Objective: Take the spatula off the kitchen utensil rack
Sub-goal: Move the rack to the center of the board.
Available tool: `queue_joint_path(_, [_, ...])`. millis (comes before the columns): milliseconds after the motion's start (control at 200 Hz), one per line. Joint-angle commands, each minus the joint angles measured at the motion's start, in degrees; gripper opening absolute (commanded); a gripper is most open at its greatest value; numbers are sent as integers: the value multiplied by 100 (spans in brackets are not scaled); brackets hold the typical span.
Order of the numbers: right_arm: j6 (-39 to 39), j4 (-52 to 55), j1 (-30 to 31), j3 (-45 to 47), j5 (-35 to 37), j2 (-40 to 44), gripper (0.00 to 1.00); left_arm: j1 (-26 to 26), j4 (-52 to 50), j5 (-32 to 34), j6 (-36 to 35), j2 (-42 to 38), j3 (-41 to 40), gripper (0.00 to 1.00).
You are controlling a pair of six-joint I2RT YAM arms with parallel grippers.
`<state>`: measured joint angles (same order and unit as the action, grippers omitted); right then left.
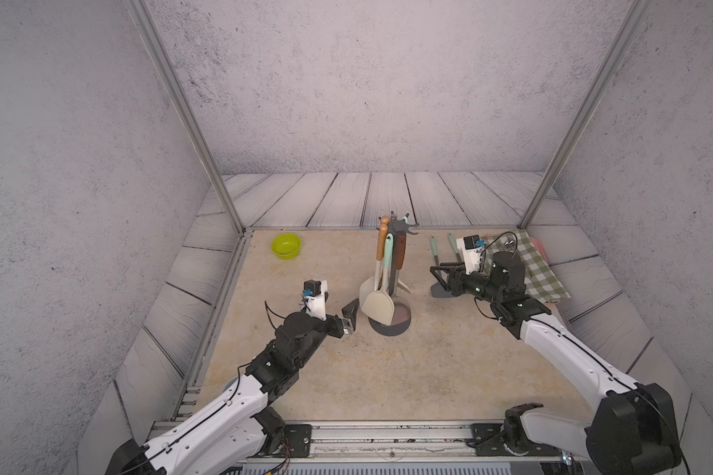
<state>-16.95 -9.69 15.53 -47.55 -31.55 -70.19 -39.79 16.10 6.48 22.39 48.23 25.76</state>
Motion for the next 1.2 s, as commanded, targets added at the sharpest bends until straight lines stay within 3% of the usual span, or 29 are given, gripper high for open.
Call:
queue_joint_path(0, [-32, -863, 236, 9, -565, -162, 47, -17, 134, -299, 98, 270, 324, 99])
queue_joint_path(365, [435, -1202, 859, -263, -608, -629, 39, 24, 131, -328, 122, 534, 397, 99])
queue_joint_path(961, [744, -1266, 1233, -663, -666, -1161, 39, 42, 132, -185, 85, 284, 291, 99])
queue_joint_path(1196, [840, -1216, 1359, -772, -661, -1335, 43, 42, 130, -181, 78, 267, 289, 99])
